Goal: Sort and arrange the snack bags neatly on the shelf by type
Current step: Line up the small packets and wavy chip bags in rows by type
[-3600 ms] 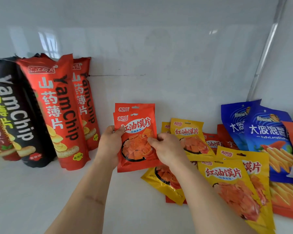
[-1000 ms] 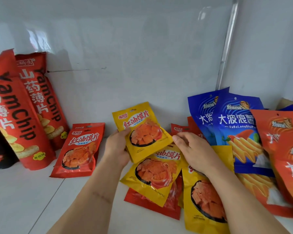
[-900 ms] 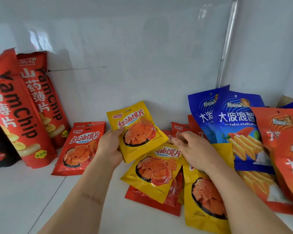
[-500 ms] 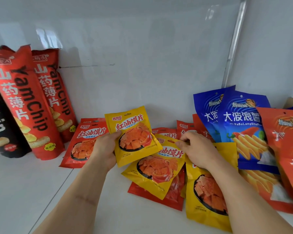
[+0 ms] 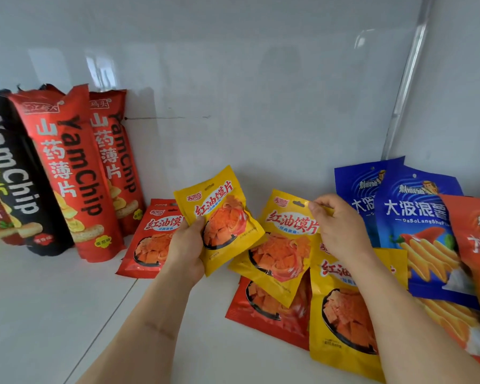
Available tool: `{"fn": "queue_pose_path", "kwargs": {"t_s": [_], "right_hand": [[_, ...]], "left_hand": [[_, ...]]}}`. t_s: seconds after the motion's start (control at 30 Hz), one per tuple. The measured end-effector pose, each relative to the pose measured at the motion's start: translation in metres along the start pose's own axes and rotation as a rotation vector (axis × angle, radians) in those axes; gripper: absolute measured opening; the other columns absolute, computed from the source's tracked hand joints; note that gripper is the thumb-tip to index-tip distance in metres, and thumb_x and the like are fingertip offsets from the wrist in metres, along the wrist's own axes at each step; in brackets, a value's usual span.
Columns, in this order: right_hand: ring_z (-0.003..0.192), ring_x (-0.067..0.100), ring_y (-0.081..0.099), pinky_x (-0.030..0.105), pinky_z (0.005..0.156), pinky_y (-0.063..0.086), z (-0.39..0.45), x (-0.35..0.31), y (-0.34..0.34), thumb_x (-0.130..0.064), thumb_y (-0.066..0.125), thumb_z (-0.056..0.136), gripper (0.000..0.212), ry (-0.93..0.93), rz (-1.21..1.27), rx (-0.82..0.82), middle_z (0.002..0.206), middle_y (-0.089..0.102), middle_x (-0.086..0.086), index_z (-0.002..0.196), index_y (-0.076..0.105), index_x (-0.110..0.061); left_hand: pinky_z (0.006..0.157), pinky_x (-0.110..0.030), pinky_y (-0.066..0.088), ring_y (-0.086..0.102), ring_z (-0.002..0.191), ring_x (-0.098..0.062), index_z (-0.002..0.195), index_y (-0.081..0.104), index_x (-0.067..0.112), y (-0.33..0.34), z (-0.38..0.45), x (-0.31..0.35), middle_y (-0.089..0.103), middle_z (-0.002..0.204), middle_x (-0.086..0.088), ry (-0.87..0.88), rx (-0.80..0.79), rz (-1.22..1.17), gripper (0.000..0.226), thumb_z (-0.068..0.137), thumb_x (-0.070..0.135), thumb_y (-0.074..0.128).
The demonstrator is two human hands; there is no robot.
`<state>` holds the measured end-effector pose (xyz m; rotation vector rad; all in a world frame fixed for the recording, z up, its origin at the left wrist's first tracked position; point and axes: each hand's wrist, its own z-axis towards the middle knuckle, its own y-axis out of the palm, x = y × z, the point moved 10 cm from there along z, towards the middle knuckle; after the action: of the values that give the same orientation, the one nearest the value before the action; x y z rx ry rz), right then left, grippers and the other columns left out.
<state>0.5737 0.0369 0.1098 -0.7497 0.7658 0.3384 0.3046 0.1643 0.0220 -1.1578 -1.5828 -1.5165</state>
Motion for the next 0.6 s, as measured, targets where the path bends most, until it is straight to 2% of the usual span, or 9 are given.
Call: {"fn": "queue_pose_path", "kwargs": {"t_s": [0.13, 0.2, 0.27, 0.33, 0.43, 0.53, 0.6], "right_hand": [[0.101, 0.016, 0.056, 0.033, 0.079, 0.045, 0.011, 0.026, 0.006, -0.043, 0.056, 0.096, 0.031, 0.242, 0.223, 0.05, 0.112, 0.061, -0.002, 0.116, 0.058, -0.02], [0.108, 0.019, 0.059, 0.043, 0.092, 0.049, 0.005, 0.035, 0.03, -0.059, 0.065, 0.083, 0.052, 0.38, 0.471, -0.064, 0.118, 0.063, -0.003, 0.119, 0.058, -0.023], [0.109, 0.024, 0.066, 0.048, 0.098, 0.049, -0.002, 0.033, 0.061, -0.062, 0.07, 0.074, 0.065, 0.428, 0.711, -0.295, 0.117, 0.07, 0.003, 0.122, 0.061, -0.019], [0.109, 0.024, 0.067, 0.045, 0.101, 0.048, -0.012, 0.029, 0.078, -0.051, 0.072, 0.078, 0.056, 0.396, 0.731, -0.461, 0.114, 0.072, 0.006, 0.119, 0.065, -0.014], [0.105, 0.024, 0.069, 0.047, 0.098, 0.05, -0.014, 0.037, 0.084, -0.028, 0.065, 0.093, 0.022, 0.332, 0.552, -0.488, 0.109, 0.074, 0.003, 0.114, 0.068, -0.022], [0.094, 0.027, 0.073, 0.04, 0.081, 0.057, -0.016, 0.041, 0.083, -0.014, 0.056, 0.098, 0.019, 0.397, 0.568, -0.459, 0.103, 0.075, 0.008, 0.115, 0.064, -0.018], [0.09, 0.027, 0.073, 0.033, 0.072, 0.056, -0.02, 0.037, 0.084, -0.014, 0.059, 0.097, 0.017, 0.417, 0.551, -0.478, 0.1, 0.076, 0.01, 0.113, 0.064, -0.013]], "left_hand": [[0.07, -0.039, 0.06, 0.075, 0.086, -0.024, 0.105, 0.068, 0.022, 0.014, -0.007, -0.014, 0.077, 0.098, -0.004, -0.022, -0.031, 0.021, 0.022, 0.106, 0.017, 0.047], [0.078, -0.044, 0.06, 0.074, 0.091, -0.028, 0.105, 0.069, 0.023, 0.025, -0.012, -0.026, 0.077, 0.102, -0.007, -0.057, -0.056, 0.006, 0.023, 0.106, 0.017, 0.046], [0.083, -0.05, 0.059, 0.073, 0.096, -0.033, 0.107, 0.07, 0.021, 0.031, -0.014, -0.037, 0.077, 0.105, -0.01, -0.105, -0.058, -0.024, 0.024, 0.107, 0.019, 0.046], [0.084, -0.052, 0.058, 0.072, 0.099, -0.035, 0.115, 0.069, 0.018, 0.031, -0.014, -0.044, 0.075, 0.11, -0.012, -0.136, -0.043, -0.034, 0.024, 0.107, 0.02, 0.046], [0.082, -0.053, 0.059, 0.071, 0.099, -0.036, 0.114, 0.068, 0.019, 0.029, -0.011, -0.047, 0.075, 0.11, -0.012, -0.146, -0.025, -0.028, 0.022, 0.106, 0.02, 0.047], [0.079, -0.049, 0.059, 0.072, 0.097, -0.034, 0.109, 0.068, 0.021, 0.026, -0.007, -0.041, 0.075, 0.109, -0.01, -0.106, -0.022, -0.012, 0.021, 0.106, 0.019, 0.047], [0.077, -0.046, 0.06, 0.072, 0.097, -0.032, 0.114, 0.067, 0.021, 0.026, -0.006, -0.035, 0.075, 0.111, -0.009, -0.065, -0.021, -0.003, 0.022, 0.106, 0.019, 0.046]]}}
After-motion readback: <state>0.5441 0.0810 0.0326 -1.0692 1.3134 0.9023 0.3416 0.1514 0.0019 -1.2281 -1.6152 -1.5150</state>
